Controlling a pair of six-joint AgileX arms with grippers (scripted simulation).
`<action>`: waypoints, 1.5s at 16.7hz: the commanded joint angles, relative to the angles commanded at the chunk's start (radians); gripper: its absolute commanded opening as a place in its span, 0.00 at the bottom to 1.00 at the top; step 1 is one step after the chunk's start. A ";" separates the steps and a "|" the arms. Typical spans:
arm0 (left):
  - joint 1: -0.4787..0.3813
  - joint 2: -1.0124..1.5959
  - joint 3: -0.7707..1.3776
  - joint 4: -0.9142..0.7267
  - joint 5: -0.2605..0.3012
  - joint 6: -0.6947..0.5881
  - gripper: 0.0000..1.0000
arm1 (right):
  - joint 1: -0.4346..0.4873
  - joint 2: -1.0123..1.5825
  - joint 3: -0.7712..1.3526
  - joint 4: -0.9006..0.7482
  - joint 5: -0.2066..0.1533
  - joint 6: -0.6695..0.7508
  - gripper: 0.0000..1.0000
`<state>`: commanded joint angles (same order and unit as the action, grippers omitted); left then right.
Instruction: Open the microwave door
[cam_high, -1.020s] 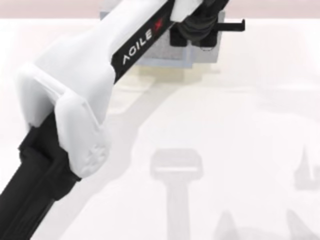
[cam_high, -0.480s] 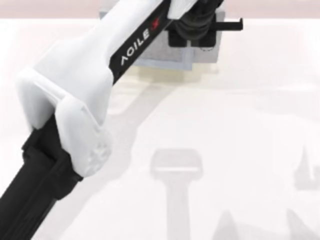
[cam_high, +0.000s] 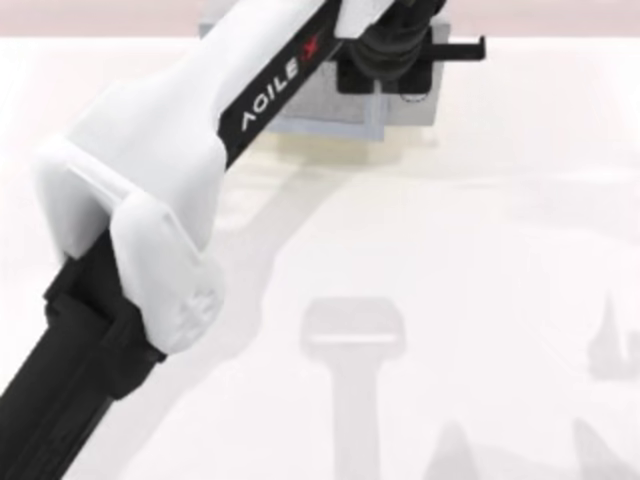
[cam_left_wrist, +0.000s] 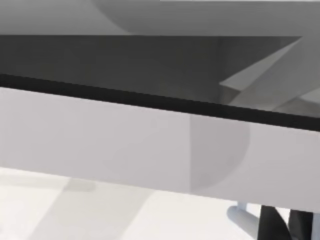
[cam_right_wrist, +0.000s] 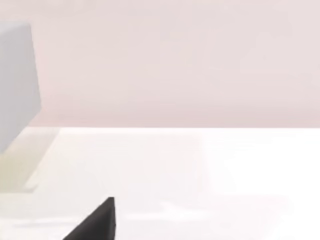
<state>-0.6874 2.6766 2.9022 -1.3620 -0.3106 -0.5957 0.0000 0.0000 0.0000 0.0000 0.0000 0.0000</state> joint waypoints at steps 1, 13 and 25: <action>0.000 0.000 0.000 0.000 0.000 0.000 0.00 | 0.000 0.000 0.000 0.000 0.000 0.000 1.00; -0.009 0.010 -0.001 0.001 0.004 -0.003 0.00 | 0.000 0.000 0.000 0.000 0.000 0.000 1.00; 0.003 -0.263 -0.511 0.263 0.037 0.094 0.00 | 0.000 0.000 0.000 0.000 0.000 0.000 1.00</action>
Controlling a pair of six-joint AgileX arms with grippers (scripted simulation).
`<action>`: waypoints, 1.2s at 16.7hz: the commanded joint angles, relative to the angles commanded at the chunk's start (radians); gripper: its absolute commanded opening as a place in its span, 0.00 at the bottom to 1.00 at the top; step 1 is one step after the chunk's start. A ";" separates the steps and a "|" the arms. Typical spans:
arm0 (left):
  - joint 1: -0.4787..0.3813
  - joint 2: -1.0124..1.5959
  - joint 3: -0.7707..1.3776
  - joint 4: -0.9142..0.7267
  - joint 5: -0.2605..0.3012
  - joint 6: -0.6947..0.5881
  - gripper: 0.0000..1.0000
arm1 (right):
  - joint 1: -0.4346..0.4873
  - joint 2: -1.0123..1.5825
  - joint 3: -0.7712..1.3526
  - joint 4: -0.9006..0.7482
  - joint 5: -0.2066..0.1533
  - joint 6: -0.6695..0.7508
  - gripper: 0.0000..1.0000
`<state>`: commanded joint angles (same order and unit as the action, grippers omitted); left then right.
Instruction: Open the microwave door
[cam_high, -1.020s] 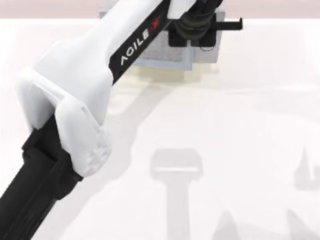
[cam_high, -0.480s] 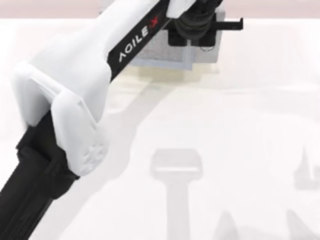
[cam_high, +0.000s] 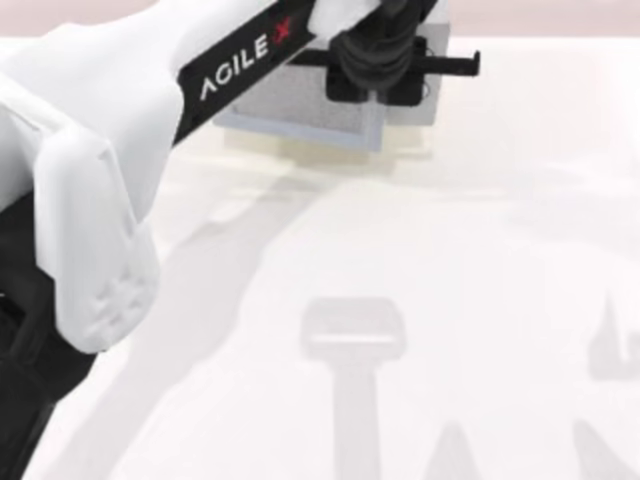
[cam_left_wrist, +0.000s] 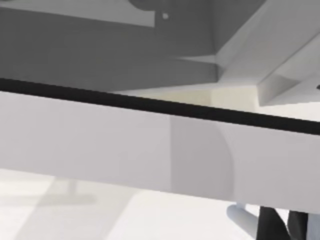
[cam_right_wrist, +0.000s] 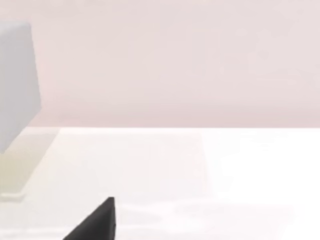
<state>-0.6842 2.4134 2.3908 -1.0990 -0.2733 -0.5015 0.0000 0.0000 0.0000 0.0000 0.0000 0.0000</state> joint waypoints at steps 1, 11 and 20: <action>0.001 -0.016 -0.024 0.016 0.003 0.005 0.00 | 0.000 0.000 0.000 0.000 0.000 0.000 1.00; 0.001 -0.027 -0.040 0.027 0.006 0.009 0.00 | 0.000 0.000 0.000 0.000 0.000 0.000 1.00; 0.001 -0.027 -0.040 0.027 0.006 0.009 0.00 | 0.000 0.000 0.000 0.000 0.000 0.000 1.00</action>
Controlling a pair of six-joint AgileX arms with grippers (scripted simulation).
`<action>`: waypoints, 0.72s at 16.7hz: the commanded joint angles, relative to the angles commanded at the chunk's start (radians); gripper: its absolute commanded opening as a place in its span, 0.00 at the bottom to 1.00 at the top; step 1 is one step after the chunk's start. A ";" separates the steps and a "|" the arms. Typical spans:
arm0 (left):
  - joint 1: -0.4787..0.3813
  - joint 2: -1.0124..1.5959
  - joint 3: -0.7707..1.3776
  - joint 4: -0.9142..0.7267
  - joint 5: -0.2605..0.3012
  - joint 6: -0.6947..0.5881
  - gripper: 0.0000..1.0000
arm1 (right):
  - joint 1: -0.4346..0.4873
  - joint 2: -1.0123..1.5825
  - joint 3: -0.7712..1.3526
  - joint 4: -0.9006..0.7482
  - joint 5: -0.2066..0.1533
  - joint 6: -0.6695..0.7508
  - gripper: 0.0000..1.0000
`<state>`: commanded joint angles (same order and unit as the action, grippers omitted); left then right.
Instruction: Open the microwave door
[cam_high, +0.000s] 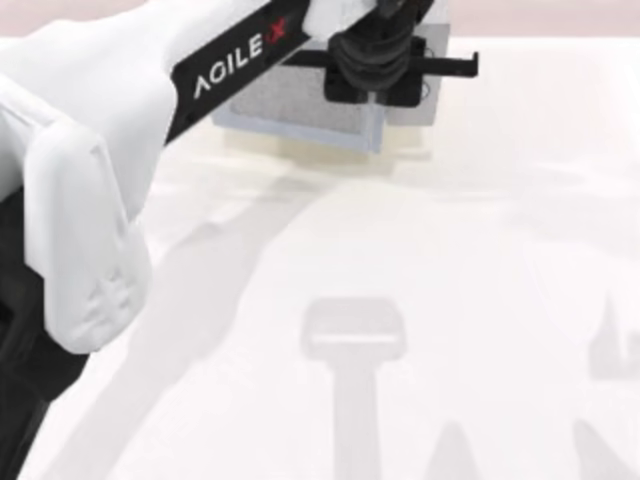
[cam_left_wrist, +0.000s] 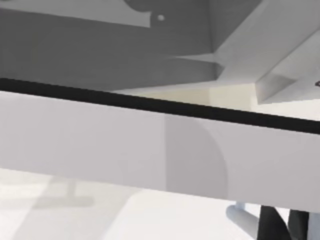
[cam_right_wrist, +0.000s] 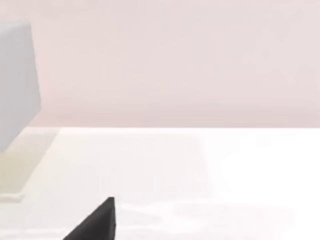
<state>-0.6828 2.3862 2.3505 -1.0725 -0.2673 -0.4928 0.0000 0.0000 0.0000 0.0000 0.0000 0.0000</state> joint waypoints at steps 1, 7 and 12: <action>0.000 0.000 0.000 0.000 0.000 0.000 0.00 | 0.000 0.000 0.000 0.000 0.000 0.000 1.00; 0.000 0.000 0.000 0.000 0.000 0.000 0.00 | 0.000 0.000 0.000 0.000 0.000 0.000 1.00; 0.000 -0.048 -0.079 0.046 0.014 0.035 0.00 | 0.000 0.000 0.000 0.000 0.000 0.000 1.00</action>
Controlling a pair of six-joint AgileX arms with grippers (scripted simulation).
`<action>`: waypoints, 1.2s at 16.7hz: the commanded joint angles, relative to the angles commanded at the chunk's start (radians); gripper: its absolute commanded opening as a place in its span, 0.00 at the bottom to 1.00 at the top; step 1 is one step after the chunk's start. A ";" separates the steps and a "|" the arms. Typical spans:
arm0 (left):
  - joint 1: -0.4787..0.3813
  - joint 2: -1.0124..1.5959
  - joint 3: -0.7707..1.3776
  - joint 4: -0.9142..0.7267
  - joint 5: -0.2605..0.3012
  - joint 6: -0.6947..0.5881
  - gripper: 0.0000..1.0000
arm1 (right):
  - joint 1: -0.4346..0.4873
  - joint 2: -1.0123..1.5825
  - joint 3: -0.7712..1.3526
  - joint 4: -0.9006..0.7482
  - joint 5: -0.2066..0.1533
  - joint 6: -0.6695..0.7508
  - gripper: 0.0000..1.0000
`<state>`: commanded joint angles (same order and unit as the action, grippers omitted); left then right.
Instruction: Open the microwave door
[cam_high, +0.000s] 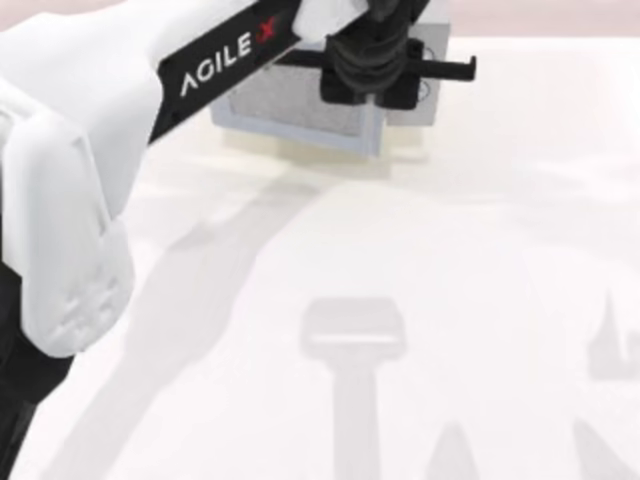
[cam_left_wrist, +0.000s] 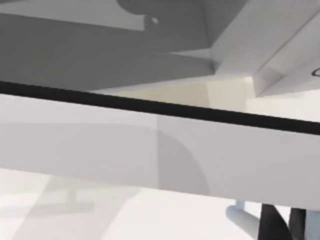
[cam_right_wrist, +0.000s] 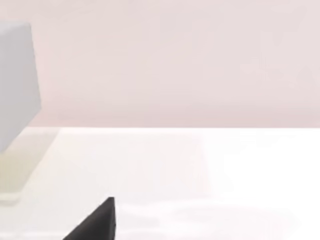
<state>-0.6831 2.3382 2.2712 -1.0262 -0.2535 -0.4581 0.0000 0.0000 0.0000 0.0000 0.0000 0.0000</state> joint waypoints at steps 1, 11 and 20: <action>0.003 -0.022 -0.044 0.018 0.007 0.016 0.00 | 0.000 0.000 0.000 0.000 0.000 0.000 1.00; 0.010 -0.090 -0.160 0.080 0.035 0.067 0.00 | 0.000 0.000 0.000 0.000 0.000 0.000 1.00; 0.010 -0.090 -0.160 0.080 0.035 0.067 0.00 | 0.000 0.000 0.000 0.000 0.000 0.000 1.00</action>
<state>-0.6735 2.2486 2.1112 -0.9462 -0.2187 -0.3916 0.0000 0.0000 0.0000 0.0000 0.0000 0.0000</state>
